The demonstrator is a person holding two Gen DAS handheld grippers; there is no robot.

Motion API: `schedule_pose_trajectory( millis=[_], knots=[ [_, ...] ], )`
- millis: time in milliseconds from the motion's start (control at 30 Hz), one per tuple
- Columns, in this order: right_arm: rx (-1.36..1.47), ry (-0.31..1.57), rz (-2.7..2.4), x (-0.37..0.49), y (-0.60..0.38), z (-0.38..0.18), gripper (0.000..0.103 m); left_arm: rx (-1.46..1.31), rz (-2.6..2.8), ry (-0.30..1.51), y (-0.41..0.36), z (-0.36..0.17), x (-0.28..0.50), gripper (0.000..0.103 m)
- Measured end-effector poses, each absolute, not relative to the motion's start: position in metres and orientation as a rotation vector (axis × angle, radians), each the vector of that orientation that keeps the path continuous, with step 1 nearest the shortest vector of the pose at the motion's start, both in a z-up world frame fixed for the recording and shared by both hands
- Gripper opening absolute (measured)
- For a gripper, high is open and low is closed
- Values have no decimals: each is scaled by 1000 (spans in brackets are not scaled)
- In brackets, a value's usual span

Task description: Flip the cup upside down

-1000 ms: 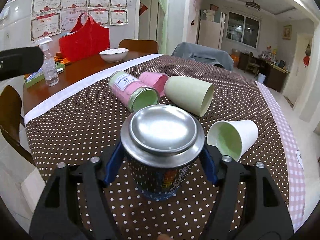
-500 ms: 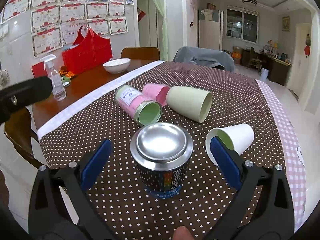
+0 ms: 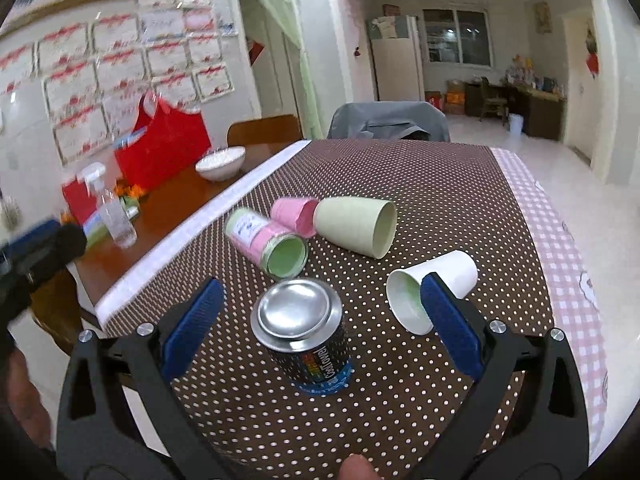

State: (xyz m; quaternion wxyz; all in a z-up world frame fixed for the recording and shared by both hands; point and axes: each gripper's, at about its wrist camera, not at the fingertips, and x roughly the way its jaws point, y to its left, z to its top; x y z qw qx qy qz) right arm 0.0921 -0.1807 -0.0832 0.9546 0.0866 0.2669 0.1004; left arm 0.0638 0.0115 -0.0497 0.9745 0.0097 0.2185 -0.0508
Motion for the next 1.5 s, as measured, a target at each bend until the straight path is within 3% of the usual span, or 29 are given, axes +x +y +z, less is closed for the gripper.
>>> schedule_pose_trajectory(
  millis=[767,1500],
  knots=[
    [111,348,-32,14,-199,-8,97,22,-81,371,3,-18,31,83],
    [109,308,-40,-1,-194,5,97,31,-66,311,2,-5,16,83]
  ],
)
